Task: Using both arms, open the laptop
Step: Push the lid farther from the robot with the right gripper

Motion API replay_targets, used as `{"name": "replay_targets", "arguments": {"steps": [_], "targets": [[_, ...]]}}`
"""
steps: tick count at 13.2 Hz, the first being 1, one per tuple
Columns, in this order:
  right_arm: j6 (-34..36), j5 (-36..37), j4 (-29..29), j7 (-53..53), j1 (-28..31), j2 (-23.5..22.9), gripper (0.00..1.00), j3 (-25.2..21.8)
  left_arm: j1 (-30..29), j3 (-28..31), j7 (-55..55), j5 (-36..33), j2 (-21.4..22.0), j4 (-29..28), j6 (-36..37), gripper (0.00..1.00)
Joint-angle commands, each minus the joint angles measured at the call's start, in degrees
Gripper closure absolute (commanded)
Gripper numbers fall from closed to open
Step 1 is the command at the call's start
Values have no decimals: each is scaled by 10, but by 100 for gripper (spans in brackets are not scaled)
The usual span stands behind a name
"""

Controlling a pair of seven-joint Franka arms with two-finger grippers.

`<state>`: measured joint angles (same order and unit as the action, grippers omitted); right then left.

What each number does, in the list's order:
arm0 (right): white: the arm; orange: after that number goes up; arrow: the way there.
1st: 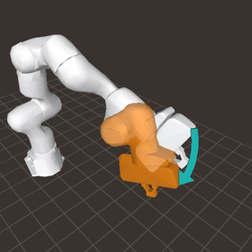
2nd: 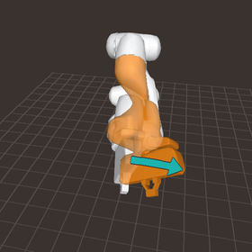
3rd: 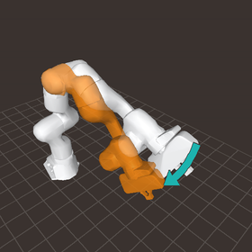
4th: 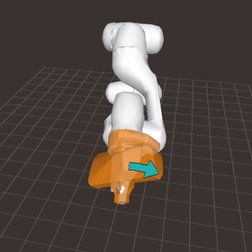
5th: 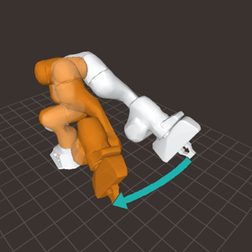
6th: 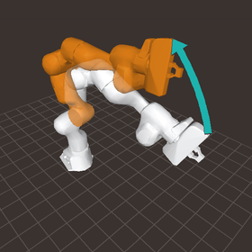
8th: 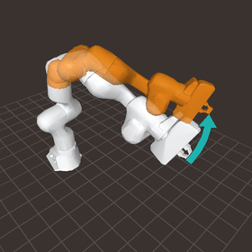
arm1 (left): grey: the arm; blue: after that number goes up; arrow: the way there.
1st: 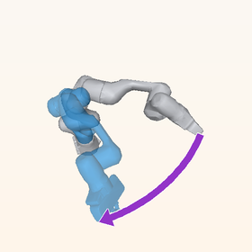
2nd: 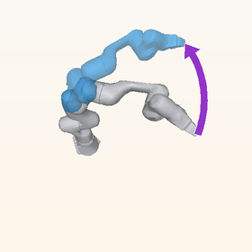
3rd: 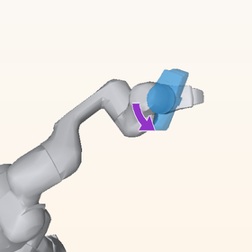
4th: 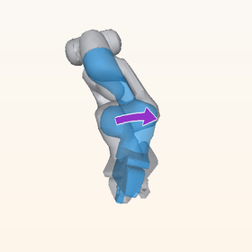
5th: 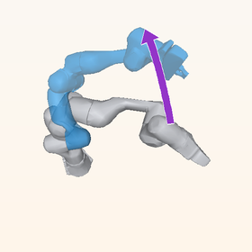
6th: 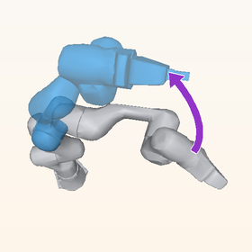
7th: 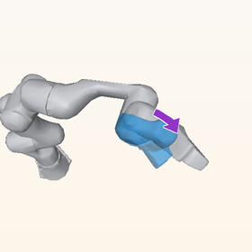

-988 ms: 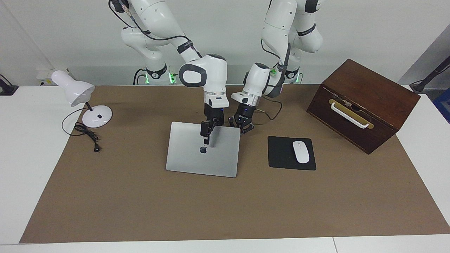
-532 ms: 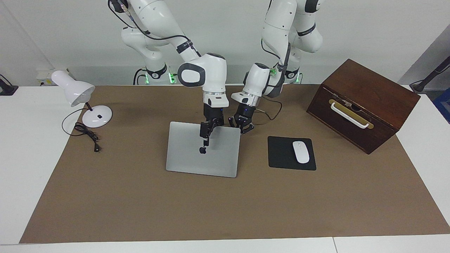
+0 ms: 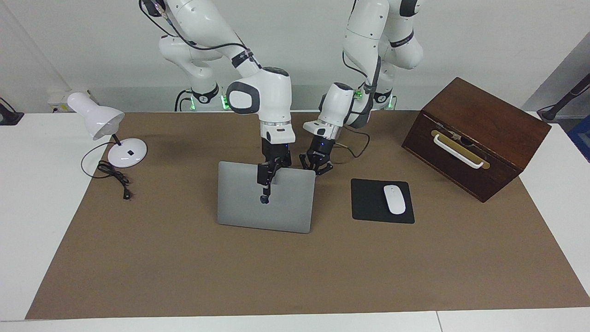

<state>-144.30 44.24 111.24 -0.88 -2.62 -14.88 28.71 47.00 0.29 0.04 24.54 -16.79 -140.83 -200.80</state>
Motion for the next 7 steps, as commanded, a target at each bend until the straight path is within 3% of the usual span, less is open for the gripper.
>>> {"name": "replay_targets", "arguments": {"steps": [1,4,7], "targets": [[11,-19,-28,33,5,-19,0,-1,1,1,-14,14,-34,17,1,100],[21,-24,-45,56,5,-23,0,-8,1,1,-15,14,-34,17,1,100],[45,-106,-92,147,6,-37,0,-16,1,1,-16,14,-34,17,1,100]]}}
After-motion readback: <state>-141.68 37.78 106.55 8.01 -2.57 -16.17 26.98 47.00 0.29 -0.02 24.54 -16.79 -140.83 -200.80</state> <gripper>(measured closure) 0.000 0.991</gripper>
